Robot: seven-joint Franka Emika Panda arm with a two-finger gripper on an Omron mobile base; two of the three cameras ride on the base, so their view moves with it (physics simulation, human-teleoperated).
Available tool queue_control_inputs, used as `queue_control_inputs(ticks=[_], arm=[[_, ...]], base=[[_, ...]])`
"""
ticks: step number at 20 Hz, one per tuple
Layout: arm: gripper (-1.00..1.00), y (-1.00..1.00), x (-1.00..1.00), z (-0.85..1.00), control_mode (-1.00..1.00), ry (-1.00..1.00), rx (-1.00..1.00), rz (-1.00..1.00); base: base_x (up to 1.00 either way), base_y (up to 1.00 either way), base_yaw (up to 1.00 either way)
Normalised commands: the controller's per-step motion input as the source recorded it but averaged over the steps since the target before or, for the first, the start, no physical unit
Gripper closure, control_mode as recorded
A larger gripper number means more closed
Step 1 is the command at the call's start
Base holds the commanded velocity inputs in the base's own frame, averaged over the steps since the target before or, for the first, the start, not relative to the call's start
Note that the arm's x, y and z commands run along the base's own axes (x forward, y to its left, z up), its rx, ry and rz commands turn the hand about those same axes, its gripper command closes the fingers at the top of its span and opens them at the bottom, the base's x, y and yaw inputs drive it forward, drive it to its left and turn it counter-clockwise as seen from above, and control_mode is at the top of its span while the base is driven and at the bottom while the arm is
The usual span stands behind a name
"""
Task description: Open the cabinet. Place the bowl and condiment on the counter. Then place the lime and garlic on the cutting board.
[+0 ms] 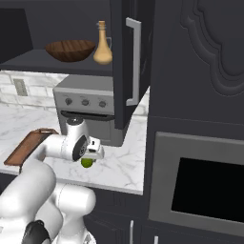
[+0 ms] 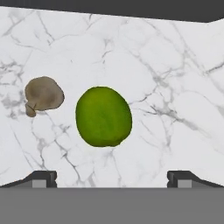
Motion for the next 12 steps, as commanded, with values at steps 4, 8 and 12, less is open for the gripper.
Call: queue_control_inputs(ticks=[4,8,12], arm=[[-1.00,0.09,0.29,-0.26,-1.00,0.00,0.00,0.00],[-1.00,0.06,0.19,-0.29,-1.00,0.00,0.00,0.00],[-1.00,0.05,0.17,-0.38,-1.00,0.00,0.00,0.00]], base=[[0.00,0.00,0.00],[0.00,0.00,0.00],[0.00,0.00,0.00]])
